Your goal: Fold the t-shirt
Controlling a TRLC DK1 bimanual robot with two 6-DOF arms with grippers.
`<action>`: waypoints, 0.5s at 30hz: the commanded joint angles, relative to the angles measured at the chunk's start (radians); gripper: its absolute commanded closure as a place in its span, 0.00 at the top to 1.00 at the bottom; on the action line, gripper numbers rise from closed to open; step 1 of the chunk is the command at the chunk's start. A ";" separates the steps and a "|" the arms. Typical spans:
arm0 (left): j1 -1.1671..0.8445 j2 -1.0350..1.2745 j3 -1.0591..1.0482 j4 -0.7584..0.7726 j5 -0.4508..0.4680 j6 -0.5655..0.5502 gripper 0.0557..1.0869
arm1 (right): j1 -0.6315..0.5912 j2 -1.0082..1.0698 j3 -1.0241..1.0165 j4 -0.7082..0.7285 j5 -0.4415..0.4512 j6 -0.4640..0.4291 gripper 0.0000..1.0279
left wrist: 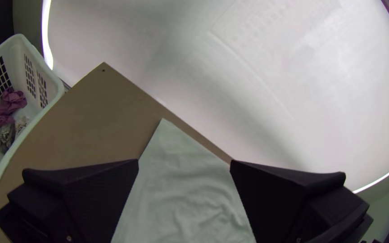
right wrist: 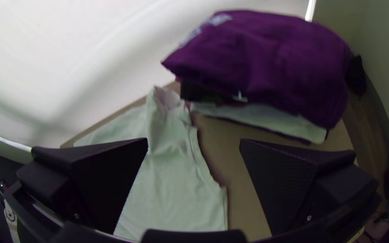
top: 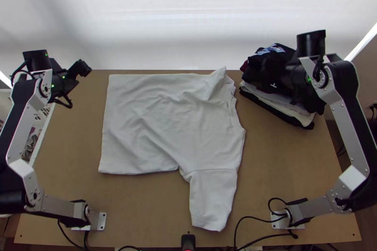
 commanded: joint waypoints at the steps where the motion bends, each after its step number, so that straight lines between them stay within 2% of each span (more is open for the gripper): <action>1: 0.017 -0.111 -0.130 -0.053 0.009 0.061 0.96 | -0.007 -0.093 -0.140 -0.108 -0.089 0.044 0.90; 4: 0.021 -0.189 -0.199 -0.144 0.011 0.110 0.96 | -0.016 -0.173 -0.291 -0.183 -0.239 0.054 0.90; 7: 0.017 -0.277 -0.275 -0.196 0.009 0.144 0.96 | 0.024 -0.196 -0.438 -0.299 -0.321 0.050 0.91; 11: 0.013 -0.355 -0.333 -0.289 0.009 0.181 0.96 | 0.136 -0.263 -0.660 -0.280 -0.344 0.015 0.91; 15: 0.015 -0.450 -0.414 -0.308 0.011 0.219 0.96 | 0.168 -0.304 -0.832 -0.176 -0.471 0.047 0.91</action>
